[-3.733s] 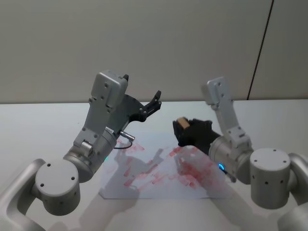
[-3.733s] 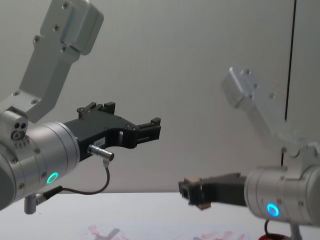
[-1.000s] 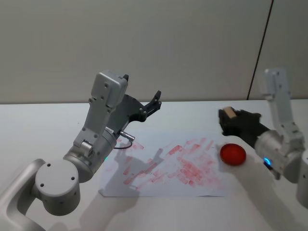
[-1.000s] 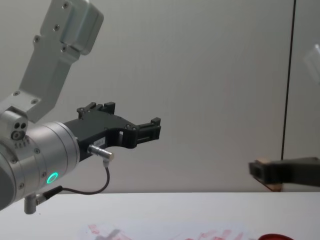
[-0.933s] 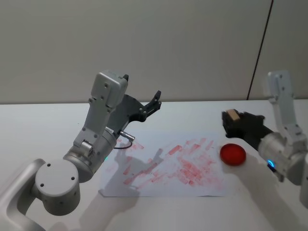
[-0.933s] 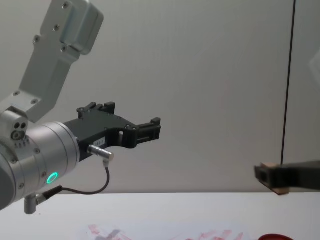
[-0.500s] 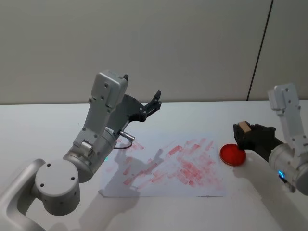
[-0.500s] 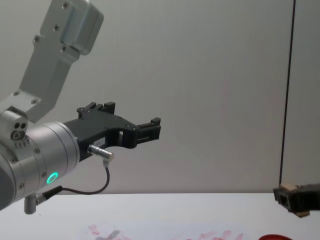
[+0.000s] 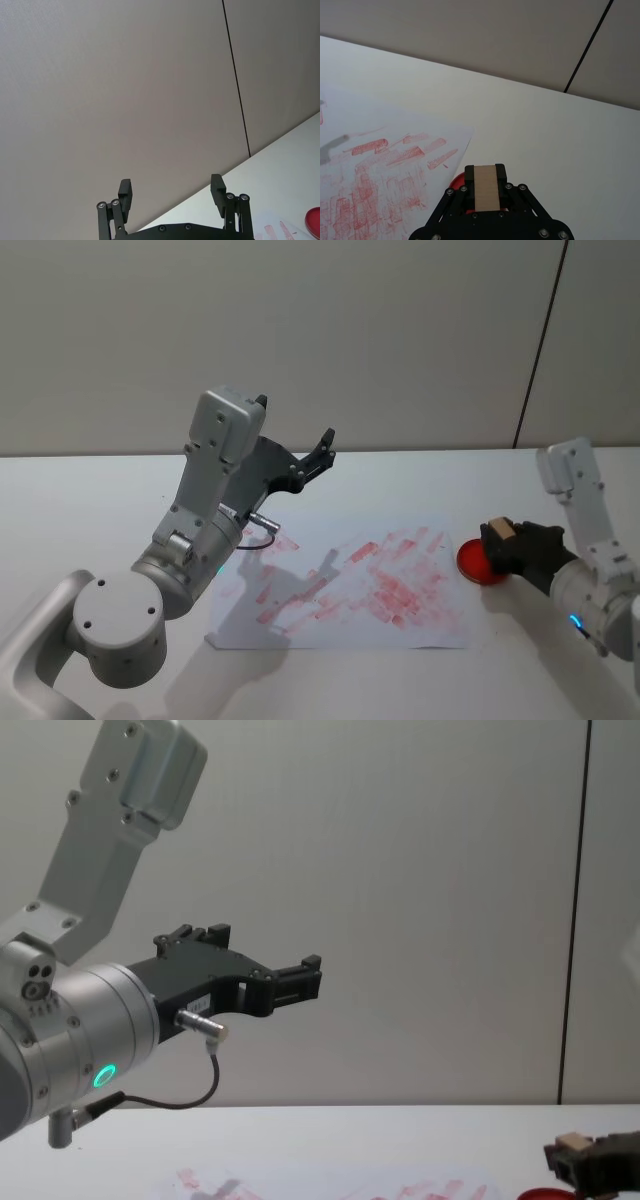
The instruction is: Use the one hand to pick up the stamp and affix it onto the A4 paper.
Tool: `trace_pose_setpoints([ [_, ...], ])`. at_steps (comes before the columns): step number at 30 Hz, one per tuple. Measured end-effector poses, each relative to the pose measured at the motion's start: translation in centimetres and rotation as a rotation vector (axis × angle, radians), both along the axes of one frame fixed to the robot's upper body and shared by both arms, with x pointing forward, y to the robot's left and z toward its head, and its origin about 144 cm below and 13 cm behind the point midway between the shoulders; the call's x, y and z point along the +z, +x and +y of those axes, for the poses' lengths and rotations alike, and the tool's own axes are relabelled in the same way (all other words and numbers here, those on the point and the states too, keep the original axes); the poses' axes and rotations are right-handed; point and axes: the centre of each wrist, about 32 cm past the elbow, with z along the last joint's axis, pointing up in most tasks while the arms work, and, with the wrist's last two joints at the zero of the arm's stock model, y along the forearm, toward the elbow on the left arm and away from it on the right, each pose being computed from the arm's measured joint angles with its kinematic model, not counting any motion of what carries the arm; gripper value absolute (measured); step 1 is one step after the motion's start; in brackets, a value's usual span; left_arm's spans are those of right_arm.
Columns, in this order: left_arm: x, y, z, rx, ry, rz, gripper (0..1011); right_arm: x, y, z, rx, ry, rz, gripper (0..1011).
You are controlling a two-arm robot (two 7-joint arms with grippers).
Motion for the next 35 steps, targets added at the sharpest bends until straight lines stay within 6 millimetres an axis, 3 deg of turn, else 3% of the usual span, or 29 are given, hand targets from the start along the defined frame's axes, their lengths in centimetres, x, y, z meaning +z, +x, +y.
trace_pose_setpoints([
  [12,0.0,0.0,0.0,0.0,0.0,0.0,1002,-1.0,0.2,0.5,0.015,-0.021,0.023,253],
  [20,0.0,0.0,0.0,0.0,0.0,0.0,1002,-1.2,0.2,0.7,0.019,-0.028,0.028,482],
  [25,0.0,0.0,0.0,0.0,0.0,0.0,1001,-1.4,0.2,0.7,0.021,-0.031,0.031,684],
  [35,0.0,0.0,0.0,0.0,0.0,0.0,1001,-1.4,0.2,0.8,0.022,-0.033,0.033,937],
])
